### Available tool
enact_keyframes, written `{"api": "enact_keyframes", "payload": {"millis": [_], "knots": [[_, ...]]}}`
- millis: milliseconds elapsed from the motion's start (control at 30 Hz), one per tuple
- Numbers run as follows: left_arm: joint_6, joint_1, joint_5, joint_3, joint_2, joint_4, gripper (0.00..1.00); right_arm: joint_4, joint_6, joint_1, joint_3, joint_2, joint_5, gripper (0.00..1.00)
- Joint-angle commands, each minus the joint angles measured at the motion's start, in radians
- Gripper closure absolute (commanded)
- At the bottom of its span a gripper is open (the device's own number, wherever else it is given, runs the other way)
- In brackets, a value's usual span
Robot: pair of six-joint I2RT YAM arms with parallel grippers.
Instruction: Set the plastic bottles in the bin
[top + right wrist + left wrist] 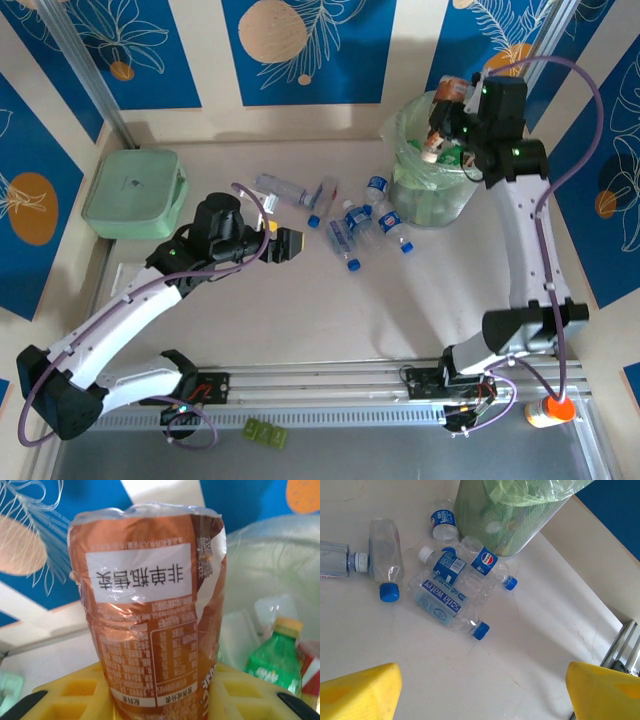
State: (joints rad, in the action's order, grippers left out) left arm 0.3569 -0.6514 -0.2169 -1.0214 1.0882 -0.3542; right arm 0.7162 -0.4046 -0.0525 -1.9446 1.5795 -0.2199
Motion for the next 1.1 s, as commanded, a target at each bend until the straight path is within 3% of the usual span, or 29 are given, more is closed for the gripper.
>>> {"api": "enact_keyframes", "payload": {"millis": [0, 200, 400, 833, 1067], "knots": [[-0.024, -0.013, -0.02, 0.007, -0.006, 0.042, 0.15, 0.049, 0.058, 0.011, -0.102, 0.089, -0.101, 0.62], [-0.024, -0.012, -0.017, 0.009, -0.005, 0.043, 0.15, 0.17, 0.052, 0.044, -0.258, 0.26, -0.123, 0.6], [-0.015, -0.012, -0.012, 0.01, -0.001, 0.041, 0.15, 0.253, 0.045, 0.051, -0.241, 0.33, -0.084, 0.58], [-0.015, -0.012, 0.005, 0.007, 0.008, 0.038, 0.15, 0.348, 0.043, 0.076, -0.297, 0.507, 0.019, 0.39], [-0.022, -0.012, 0.022, 0.003, 0.013, 0.032, 0.14, 0.365, 0.046, 0.068, -0.348, 0.494, -0.013, 0.28]]}}
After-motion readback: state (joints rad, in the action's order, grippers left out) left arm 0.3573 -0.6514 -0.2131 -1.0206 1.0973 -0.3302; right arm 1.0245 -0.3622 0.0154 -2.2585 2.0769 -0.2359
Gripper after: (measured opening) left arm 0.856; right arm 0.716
